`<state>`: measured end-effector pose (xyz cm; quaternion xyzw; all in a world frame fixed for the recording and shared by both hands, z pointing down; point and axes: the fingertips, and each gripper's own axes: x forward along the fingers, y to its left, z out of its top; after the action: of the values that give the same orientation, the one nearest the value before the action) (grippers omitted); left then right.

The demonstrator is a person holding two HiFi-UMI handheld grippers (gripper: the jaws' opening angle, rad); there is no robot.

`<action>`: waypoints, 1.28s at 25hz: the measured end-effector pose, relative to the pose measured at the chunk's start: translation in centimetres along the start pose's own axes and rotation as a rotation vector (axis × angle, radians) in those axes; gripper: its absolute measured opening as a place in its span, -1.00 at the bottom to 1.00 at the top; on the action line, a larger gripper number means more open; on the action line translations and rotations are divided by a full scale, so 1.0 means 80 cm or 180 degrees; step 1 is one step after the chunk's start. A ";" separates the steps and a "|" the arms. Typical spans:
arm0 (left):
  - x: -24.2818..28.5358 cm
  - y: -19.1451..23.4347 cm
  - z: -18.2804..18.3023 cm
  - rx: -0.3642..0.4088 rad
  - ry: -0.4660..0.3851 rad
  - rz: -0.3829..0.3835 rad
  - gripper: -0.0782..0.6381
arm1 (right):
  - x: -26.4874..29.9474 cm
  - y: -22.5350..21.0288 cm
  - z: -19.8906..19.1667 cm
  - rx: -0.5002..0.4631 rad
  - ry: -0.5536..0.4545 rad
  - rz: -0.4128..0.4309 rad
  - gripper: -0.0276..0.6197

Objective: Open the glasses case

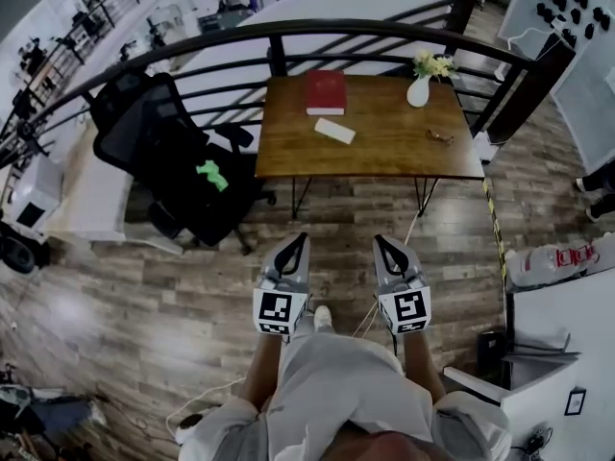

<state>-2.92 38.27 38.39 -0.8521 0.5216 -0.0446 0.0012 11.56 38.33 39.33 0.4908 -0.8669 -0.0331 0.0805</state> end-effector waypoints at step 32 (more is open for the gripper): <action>0.159 0.130 0.023 -0.0062 -0.0072 -0.0041 -0.73 | 0.191 -0.062 0.026 0.0093 0.0072 -0.0005 -0.91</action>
<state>-6.31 22.15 37.04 -0.8558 0.5164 -0.0298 -0.0016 7.64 22.65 38.28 0.4929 -0.8660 -0.0150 0.0830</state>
